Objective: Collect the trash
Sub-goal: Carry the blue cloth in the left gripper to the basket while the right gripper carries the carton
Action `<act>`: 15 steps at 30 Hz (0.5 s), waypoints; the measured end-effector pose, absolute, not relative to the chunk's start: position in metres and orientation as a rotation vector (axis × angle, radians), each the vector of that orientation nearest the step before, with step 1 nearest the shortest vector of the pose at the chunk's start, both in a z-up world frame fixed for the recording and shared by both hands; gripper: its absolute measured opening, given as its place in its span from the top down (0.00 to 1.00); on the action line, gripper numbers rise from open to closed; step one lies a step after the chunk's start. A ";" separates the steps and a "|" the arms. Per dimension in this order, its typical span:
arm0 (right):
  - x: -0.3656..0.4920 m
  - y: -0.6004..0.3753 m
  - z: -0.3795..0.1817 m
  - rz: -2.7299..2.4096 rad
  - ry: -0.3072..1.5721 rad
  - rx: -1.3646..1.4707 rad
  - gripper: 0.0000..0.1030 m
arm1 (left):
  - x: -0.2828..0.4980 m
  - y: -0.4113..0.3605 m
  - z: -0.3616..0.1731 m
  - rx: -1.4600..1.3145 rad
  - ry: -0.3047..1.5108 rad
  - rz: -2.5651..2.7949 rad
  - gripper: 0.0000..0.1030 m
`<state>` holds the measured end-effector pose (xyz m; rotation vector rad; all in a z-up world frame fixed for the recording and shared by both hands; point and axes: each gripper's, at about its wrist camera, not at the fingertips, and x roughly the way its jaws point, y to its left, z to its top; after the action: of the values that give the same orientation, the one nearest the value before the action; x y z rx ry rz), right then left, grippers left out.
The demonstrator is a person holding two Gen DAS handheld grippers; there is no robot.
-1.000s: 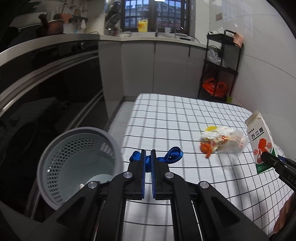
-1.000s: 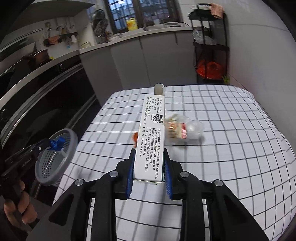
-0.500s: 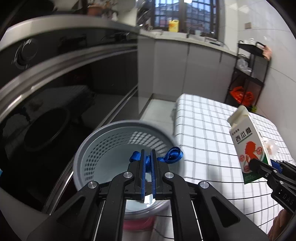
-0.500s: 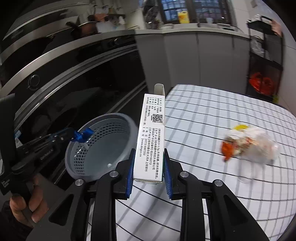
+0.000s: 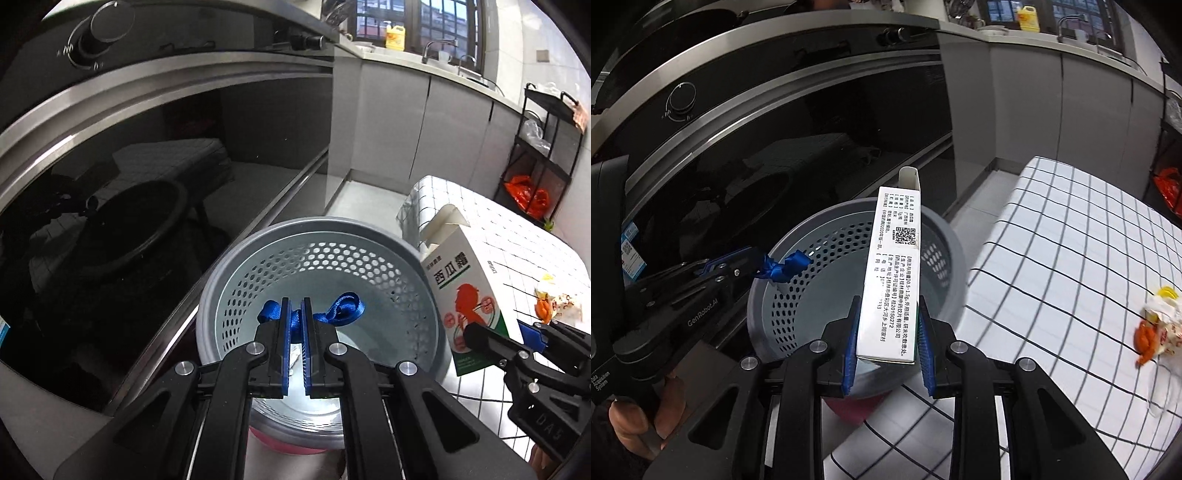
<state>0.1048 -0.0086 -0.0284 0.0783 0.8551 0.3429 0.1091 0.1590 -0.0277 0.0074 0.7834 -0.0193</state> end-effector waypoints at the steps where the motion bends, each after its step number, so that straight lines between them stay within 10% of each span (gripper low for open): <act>1: 0.108 -0.005 -0.030 0.350 0.860 0.071 0.74 | 0.111 0.160 -0.029 0.008 0.790 -0.015 0.94; 15: 0.132 0.014 -0.047 0.378 0.912 0.040 0.74 | 0.120 0.173 -0.039 -0.017 0.843 0.007 0.94</act>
<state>0.1323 0.0138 -0.0469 0.0398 0.9117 0.3775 0.1203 0.1732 -0.0387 -0.0171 0.8425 0.0069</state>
